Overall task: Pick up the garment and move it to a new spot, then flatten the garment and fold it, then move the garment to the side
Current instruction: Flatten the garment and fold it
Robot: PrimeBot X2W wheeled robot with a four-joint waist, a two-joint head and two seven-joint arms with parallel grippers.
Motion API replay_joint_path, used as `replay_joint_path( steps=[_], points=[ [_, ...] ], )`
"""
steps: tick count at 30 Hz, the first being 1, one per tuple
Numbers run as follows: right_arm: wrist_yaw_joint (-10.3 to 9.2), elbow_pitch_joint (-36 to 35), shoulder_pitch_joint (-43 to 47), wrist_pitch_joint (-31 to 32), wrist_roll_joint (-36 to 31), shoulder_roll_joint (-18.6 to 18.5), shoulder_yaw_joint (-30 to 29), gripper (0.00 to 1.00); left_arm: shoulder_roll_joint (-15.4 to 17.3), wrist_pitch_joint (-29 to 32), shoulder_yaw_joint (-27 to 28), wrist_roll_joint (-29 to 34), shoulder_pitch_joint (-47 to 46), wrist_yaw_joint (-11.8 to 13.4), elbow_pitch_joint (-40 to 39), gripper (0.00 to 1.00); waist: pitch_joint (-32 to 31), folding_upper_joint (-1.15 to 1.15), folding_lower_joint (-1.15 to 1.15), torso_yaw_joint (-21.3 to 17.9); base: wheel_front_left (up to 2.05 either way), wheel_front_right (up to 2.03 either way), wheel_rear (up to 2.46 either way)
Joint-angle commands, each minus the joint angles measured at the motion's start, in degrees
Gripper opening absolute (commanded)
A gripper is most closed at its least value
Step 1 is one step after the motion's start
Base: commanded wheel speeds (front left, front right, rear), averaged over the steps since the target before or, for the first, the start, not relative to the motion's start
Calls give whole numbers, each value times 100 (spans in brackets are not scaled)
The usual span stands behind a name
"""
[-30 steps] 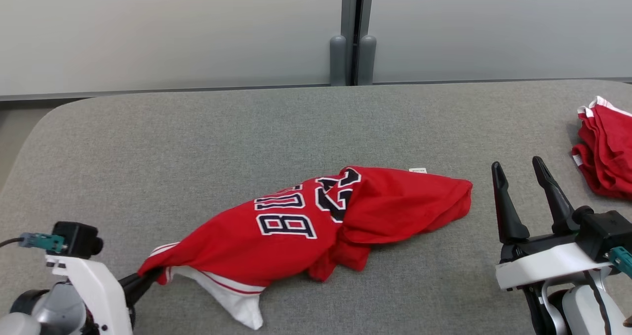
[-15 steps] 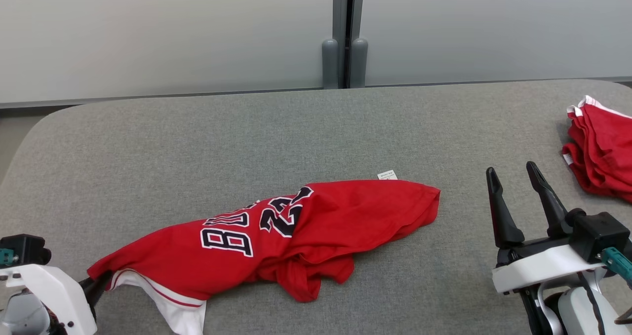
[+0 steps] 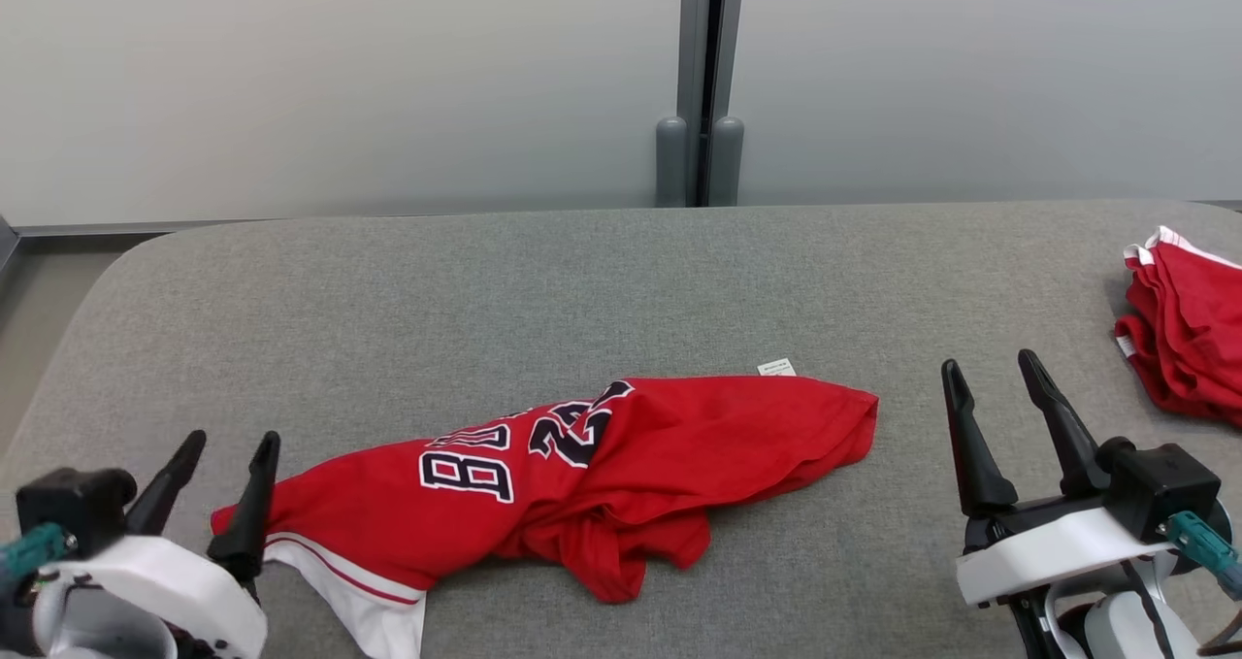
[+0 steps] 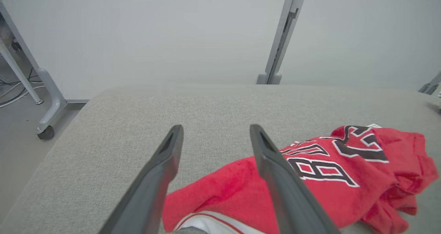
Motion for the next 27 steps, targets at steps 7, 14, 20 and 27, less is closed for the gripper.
replay_joint_path(
  steps=[7, 14, 20, 27],
  points=[
    [-1, -39, 169, -28, 21, 18, -11, 100, -559, -1225, 231, 436, 582, 773, -697, 100, -24, 0, 0, 78, 0, 0, 0],
    [0, -141, 80, -28, 65, -101, 299, 100, -724, -1438, 115, 770, 625, 802, -777, 100, -64, 0, 0, 163, 0, 0, 0],
    [-1, 60, -174, 162, 503, -677, 1753, 100, -964, -1479, -108, 826, 533, 656, -637, 100, -112, 0, 0, 434, 0, 0, 0],
    [-1, 467, -793, 1037, 1343, -955, 3328, 100, -1111, -1459, -313, 856, 411, 518, -412, 100, -181, 0, 0, 823, 0, 0, 0]
  ],
)
